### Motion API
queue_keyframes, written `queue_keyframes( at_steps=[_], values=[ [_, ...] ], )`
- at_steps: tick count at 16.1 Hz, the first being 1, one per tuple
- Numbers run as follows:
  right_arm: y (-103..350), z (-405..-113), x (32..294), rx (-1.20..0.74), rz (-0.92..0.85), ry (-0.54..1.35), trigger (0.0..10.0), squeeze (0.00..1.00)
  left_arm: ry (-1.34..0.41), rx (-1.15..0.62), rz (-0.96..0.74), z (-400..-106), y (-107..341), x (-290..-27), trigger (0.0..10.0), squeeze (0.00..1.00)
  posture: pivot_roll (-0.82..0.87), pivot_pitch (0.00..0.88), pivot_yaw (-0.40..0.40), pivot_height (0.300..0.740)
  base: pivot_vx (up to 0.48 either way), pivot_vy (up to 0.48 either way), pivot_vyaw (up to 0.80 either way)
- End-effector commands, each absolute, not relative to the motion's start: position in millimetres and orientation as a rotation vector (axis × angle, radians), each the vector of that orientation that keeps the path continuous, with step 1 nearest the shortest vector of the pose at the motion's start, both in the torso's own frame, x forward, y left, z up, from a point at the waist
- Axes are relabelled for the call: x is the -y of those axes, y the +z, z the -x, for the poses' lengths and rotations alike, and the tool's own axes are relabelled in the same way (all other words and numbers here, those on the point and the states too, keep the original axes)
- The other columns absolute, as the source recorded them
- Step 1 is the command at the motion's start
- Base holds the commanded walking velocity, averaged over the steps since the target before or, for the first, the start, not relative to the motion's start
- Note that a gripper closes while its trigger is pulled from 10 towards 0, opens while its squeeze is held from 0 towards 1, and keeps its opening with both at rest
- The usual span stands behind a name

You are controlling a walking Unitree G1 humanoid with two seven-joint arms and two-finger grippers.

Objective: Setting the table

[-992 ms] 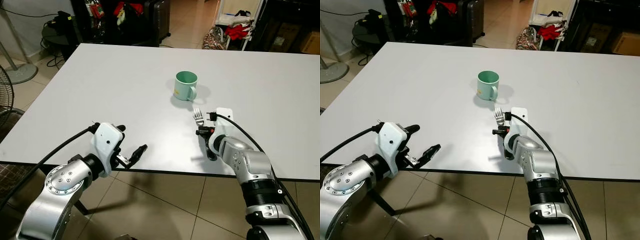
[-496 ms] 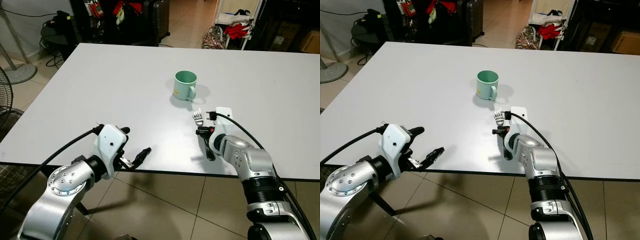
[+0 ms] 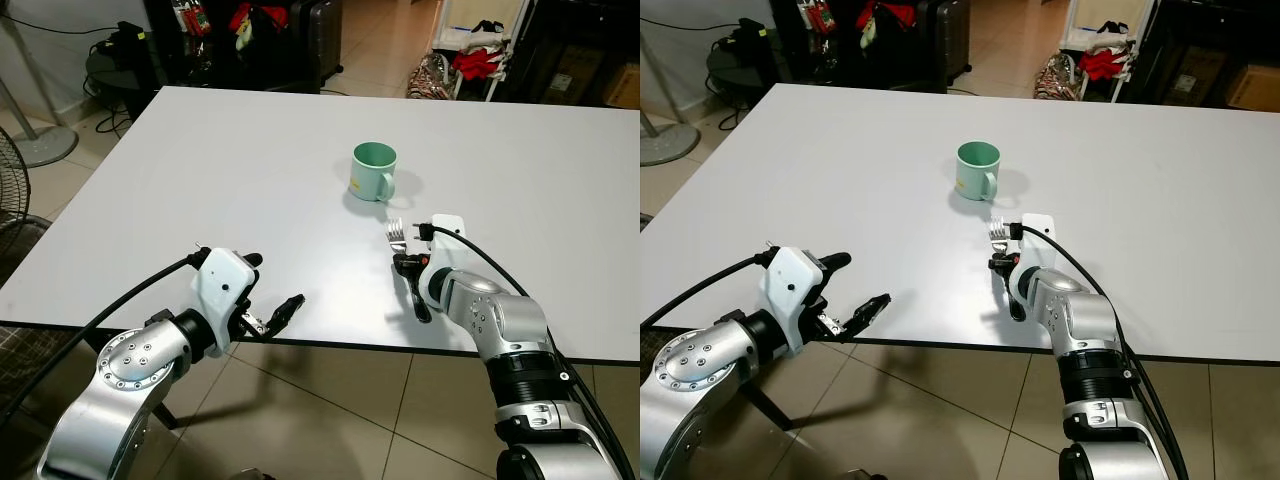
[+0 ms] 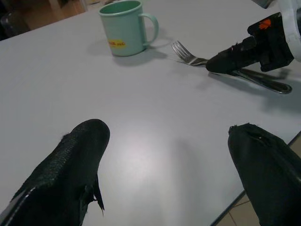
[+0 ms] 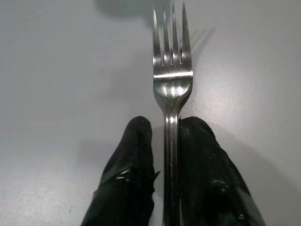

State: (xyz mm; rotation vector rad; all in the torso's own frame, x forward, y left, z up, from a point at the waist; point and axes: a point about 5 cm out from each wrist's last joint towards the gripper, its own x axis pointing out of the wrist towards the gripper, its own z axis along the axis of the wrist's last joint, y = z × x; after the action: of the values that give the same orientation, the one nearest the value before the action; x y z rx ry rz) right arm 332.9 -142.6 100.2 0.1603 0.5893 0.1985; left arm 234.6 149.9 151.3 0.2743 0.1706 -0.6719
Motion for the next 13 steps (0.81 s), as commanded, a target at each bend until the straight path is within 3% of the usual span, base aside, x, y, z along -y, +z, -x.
queue_keyframes(
  at_steps=[1,8,11,13],
  values=[
    [96,-329,148,-0.627,-0.170,0.176,10.0,1.00,-0.681,-0.161,-0.280,-237,153,-150,10.0,0.00,-0.09,0.018,0.027,0.740,0.000,0.000,0.00],
    [151,-301,167,-0.437,-0.148,0.244,10.0,1.00,-0.624,-0.069,-0.270,-246,172,-155,10.0,0.00,-0.10,0.000,0.046,0.740,0.000,0.000,0.00],
    [177,-276,149,-0.203,0.073,0.384,10.0,1.00,-0.431,0.003,-0.267,-259,185,-164,10.0,0.00,-0.13,0.000,0.076,0.740,0.000,0.000,0.00],
    [173,-263,140,-0.150,0.089,0.363,10.0,1.00,-0.364,0.033,-0.223,-258,186,-156,10.0,0.00,-0.12,0.000,0.073,0.740,0.000,0.000,0.00]
  ],
)
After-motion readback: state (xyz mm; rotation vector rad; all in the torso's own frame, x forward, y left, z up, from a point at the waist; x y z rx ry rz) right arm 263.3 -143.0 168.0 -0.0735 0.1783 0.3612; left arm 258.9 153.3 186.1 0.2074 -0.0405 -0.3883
